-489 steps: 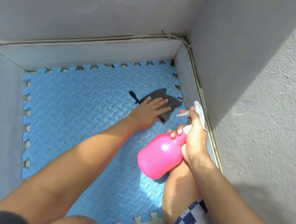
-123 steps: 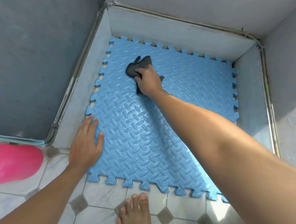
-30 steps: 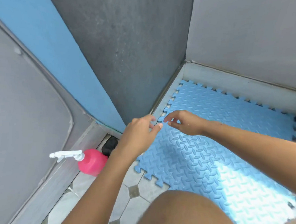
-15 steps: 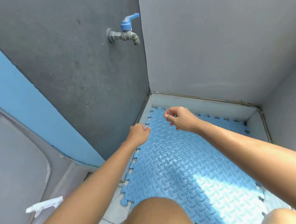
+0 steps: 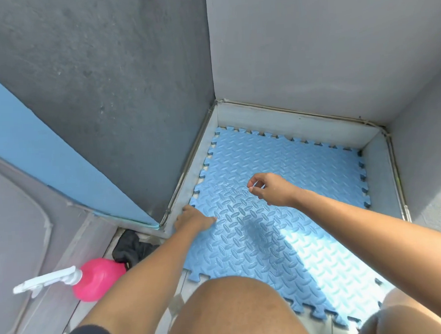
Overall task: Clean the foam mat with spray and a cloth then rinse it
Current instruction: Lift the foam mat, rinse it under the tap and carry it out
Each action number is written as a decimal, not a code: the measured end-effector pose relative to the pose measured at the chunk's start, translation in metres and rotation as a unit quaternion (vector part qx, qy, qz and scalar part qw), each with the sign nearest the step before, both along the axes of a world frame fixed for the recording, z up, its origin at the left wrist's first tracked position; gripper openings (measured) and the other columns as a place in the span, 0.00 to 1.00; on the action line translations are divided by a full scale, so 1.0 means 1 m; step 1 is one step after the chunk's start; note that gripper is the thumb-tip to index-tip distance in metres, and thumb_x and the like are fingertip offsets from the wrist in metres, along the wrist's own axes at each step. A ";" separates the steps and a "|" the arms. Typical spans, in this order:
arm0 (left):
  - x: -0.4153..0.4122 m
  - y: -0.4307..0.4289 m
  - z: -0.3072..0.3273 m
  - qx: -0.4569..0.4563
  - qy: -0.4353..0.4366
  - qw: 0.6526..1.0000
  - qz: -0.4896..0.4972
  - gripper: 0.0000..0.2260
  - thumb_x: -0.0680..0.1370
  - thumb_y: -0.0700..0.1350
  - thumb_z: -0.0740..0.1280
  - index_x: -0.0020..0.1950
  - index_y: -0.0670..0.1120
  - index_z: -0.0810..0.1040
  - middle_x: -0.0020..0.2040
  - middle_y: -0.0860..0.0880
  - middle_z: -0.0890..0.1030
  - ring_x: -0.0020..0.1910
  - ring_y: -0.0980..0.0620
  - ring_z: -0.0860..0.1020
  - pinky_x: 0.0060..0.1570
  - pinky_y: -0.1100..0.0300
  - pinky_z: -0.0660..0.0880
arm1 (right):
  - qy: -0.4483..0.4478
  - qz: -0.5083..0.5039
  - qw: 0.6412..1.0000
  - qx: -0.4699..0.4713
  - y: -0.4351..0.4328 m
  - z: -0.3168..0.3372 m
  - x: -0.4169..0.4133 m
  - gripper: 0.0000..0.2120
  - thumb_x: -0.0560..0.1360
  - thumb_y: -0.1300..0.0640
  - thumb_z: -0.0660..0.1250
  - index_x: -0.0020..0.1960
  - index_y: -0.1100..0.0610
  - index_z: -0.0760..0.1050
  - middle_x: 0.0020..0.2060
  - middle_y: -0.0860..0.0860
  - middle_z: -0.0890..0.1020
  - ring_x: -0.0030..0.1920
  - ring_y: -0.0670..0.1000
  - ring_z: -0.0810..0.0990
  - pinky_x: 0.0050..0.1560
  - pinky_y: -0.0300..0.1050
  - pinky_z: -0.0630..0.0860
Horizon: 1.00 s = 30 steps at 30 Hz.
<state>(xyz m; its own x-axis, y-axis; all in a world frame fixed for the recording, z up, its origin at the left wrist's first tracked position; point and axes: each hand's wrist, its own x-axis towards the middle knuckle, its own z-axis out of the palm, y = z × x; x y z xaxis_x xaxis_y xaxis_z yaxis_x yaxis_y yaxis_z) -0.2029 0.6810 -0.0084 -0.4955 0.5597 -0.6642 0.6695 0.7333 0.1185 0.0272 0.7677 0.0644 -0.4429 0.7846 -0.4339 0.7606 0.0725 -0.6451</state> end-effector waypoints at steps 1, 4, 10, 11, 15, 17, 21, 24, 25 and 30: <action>0.000 0.000 0.002 0.004 -0.007 1.000 0.000 0.54 0.69 0.70 0.70 0.80 0.39 0.49 0.75 0.42 0.69 0.72 0.39 0.70 0.65 0.48 0.73 | 0.002 -0.004 1.000 0.004 0.003 0.001 0.001 0.06 0.82 0.52 0.66 0.56 0.53 0.79 0.51 0.57 0.84 0.51 0.60 0.84 0.47 0.51 0.80; 0.001 -0.001 0.015 0.020 -0.018 1.000 -0.013 0.55 0.69 0.71 0.70 0.80 0.37 0.51 0.76 0.42 0.68 0.74 0.38 0.68 0.67 0.48 0.71 | 0.010 -0.012 1.000 0.012 0.010 0.005 0.003 0.07 0.82 0.53 0.66 0.56 0.54 0.80 0.50 0.58 0.85 0.51 0.61 0.84 0.48 0.53 0.81; -0.023 0.011 0.075 0.080 -0.074 0.994 -0.022 0.46 0.72 0.72 0.67 0.75 0.38 0.68 0.76 0.42 0.70 0.71 0.41 0.73 0.64 0.51 0.72 | 0.033 -0.023 0.999 0.036 0.024 0.016 0.005 0.05 0.82 0.52 0.66 0.56 0.50 0.78 0.50 0.54 0.83 0.48 0.60 0.83 0.45 0.52 0.82; -0.025 0.011 0.087 0.095 -0.084 0.992 -0.012 0.45 0.71 0.72 0.67 0.72 0.36 0.71 0.73 0.41 0.73 0.68 0.41 0.75 0.60 0.52 0.73 | 0.038 -0.019 0.998 0.050 0.027 0.020 0.004 0.05 0.82 0.52 0.66 0.58 0.49 0.77 0.51 0.53 0.83 0.49 0.59 0.82 0.47 0.53 0.82; -0.033 0.007 0.105 0.170 -0.208 0.962 0.053 0.51 0.63 0.75 0.71 0.74 0.40 0.71 0.72 0.42 0.74 0.67 0.41 0.76 0.65 0.49 0.74 | 0.088 -0.014 0.988 0.124 0.059 0.067 -0.004 0.14 0.83 0.51 0.64 0.67 0.51 0.73 0.51 0.50 0.79 0.51 0.58 0.82 0.52 0.58 0.82; -0.031 -0.001 0.113 0.213 -0.212 0.953 0.040 0.49 0.62 0.76 0.69 0.73 0.44 0.72 0.72 0.46 0.75 0.67 0.44 0.77 0.67 0.45 0.74 | 0.139 -0.036 0.974 0.172 0.089 0.106 -0.014 0.13 0.83 0.51 0.63 0.67 0.51 0.74 0.47 0.47 0.78 0.47 0.55 0.80 0.49 0.58 0.83; -0.027 0.001 0.164 0.270 -0.167 0.948 -0.015 0.29 0.75 0.66 0.66 0.62 0.43 0.75 0.62 0.43 0.80 0.52 0.49 0.79 0.50 0.54 0.74 | 0.238 -0.079 0.925 0.286 0.140 0.201 -0.044 0.13 0.84 0.52 0.60 0.65 0.55 0.77 0.46 0.44 0.78 0.45 0.46 0.77 0.47 0.45 0.77; -0.036 0.009 0.221 0.309 -0.108 0.943 -0.055 0.26 0.78 0.63 0.67 0.51 0.38 0.74 0.43 0.45 0.76 0.37 0.50 0.71 0.37 0.56 0.65 | 0.259 -0.057 0.899 0.349 0.159 0.267 -0.077 0.16 0.84 0.49 0.59 0.64 0.55 0.79 0.55 0.49 0.83 0.54 0.48 0.80 0.60 0.43 0.74; -0.039 0.008 0.241 0.325 -0.083 0.940 -0.069 0.26 0.78 0.62 0.67 0.45 0.37 0.70 0.39 0.47 0.71 0.35 0.51 0.67 0.35 0.55 0.62 | 0.263 -0.043 0.892 0.364 0.161 0.286 -0.089 0.16 0.84 0.48 0.58 0.63 0.54 0.79 0.57 0.49 0.83 0.55 0.48 0.80 0.61 0.42 0.74; -0.060 -0.007 0.319 0.389 -0.011 0.916 -0.099 0.25 0.77 0.64 0.66 0.39 0.44 0.65 0.34 0.48 0.66 0.31 0.50 0.63 0.33 0.55 0.60 | 0.281 0.013 0.877 0.389 0.161 0.359 -0.133 0.20 0.84 0.45 0.58 0.58 0.58 0.82 0.37 0.40 0.75 0.37 0.38 0.72 0.44 0.36 0.70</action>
<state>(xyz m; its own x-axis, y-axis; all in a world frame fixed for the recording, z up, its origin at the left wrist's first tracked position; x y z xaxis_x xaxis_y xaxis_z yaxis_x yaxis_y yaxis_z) -0.2631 0.6744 0.3105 -0.3239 0.9454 -0.0360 0.7712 0.2859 0.5687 -0.1060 0.9287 0.4230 -0.4381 0.7326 0.5210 0.3298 0.6701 -0.6650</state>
